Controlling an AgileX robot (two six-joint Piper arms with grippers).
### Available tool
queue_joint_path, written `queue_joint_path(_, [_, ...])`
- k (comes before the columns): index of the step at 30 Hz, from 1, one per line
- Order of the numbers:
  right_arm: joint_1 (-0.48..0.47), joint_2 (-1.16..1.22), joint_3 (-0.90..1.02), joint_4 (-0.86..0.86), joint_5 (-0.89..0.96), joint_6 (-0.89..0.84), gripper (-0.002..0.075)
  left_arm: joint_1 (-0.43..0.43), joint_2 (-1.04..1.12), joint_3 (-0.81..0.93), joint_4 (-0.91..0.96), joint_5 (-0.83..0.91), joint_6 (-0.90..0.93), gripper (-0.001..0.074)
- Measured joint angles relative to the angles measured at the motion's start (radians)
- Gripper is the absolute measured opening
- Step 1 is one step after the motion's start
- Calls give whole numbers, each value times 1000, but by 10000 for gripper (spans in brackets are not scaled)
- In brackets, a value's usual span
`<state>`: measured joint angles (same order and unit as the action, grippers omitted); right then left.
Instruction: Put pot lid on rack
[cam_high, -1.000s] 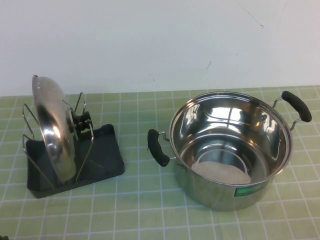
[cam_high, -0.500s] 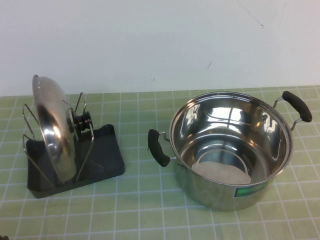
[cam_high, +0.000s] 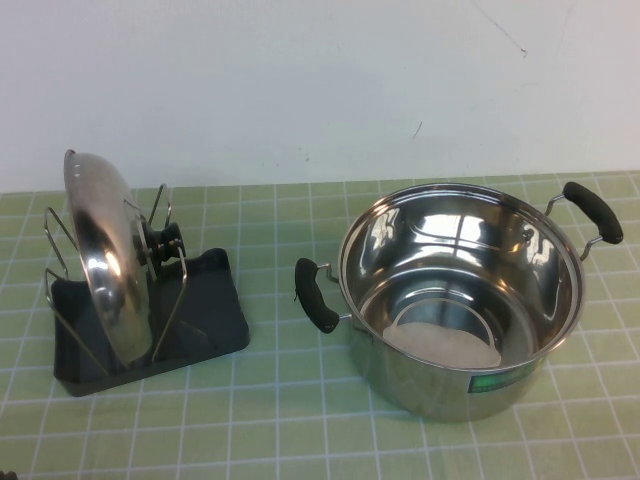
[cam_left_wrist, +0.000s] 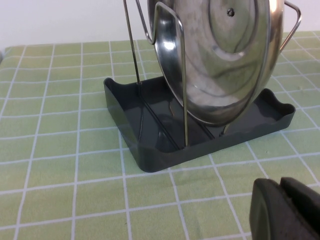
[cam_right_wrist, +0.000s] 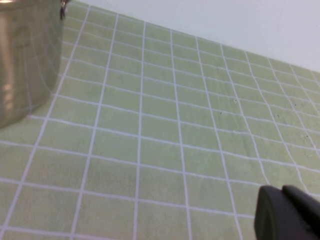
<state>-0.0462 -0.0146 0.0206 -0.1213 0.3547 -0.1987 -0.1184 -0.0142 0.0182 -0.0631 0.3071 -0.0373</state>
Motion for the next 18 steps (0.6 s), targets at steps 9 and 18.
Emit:
queue_joint_path(9, [0,0,0,-27,-5,52,-1,0,0,0,0,0,0,-1])
queue_joint_path(18, [1,0,0,-27,-5,285,-1,0,0,0,0,0,0,-1])
